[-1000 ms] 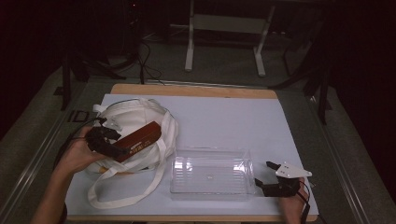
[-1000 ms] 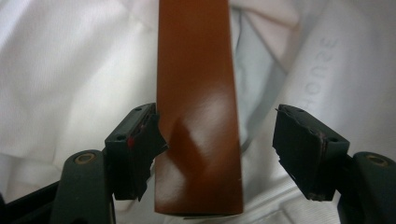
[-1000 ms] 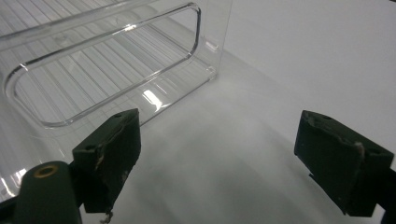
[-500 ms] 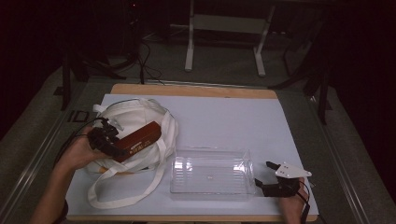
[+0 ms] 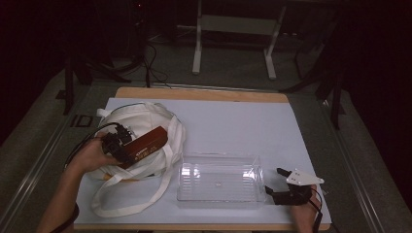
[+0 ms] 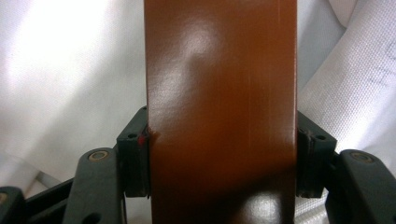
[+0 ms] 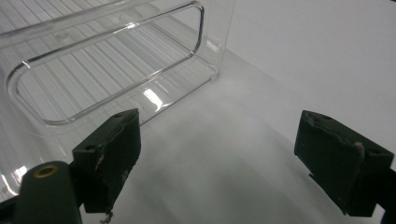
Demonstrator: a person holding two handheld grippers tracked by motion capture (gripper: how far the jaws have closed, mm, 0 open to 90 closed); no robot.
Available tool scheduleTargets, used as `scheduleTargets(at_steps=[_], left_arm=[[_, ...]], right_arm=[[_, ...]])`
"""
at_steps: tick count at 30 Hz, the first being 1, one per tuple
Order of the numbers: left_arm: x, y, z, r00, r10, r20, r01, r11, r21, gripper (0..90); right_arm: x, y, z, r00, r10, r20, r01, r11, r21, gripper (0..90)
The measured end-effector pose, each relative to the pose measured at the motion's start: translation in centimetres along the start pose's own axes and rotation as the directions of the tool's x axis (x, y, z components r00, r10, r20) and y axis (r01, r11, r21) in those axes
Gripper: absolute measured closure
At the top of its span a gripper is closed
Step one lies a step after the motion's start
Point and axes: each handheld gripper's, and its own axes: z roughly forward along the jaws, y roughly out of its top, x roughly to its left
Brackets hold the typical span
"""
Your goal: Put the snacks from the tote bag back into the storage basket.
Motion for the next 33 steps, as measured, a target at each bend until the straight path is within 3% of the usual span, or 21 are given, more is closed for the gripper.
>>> scheduleTargets(at_steps=[5, 6, 21, 24, 33], left_arm=[[0.2, 0.0, 0.4, 0.9998, -0.003, 0.021, 0.002, 0.999, 0.044, 39.1], [0.0, 0.0, 0.9, 0.9998, 0.008, 0.02, -0.01, 0.9964, 0.084, 39.1], [-0.2, 0.4, 0.9, 0.9996, 0.03, 0.002, -0.03, 0.9929, 0.116, 42.9], [-0.5, 0.5, 0.8, 0.996, 0.064, -0.062, -0.056, 0.9909, 0.123, 43.5], [-0.6, 0.5, 0.4, 0.9907, 0.089, -0.103, -0.075, 0.9876, 0.139, 43.9]], right_arm=[[0.0, 0.0, 0.0, 1.0, 0.0, 0.0, 0.0, 1.0, 0.0, 14.6], [0.0, 0.0, 0.0, 1.0, 0.001, 0.0, -0.001, 1.0, 0.001, 14.6], [0.2, 0.0, 0.0, 0.9999, -0.014, 0.004, 0.014, 1.0, -0.003, 14.6], [0.2, 0.0, -0.1, 0.9999, -0.015, 0.005, 0.015, 1.0, -0.004, 14.6], [0.3, 0.0, -0.1, 0.9997, -0.021, 0.01, 0.021, 1.0, -0.006, 14.6]])
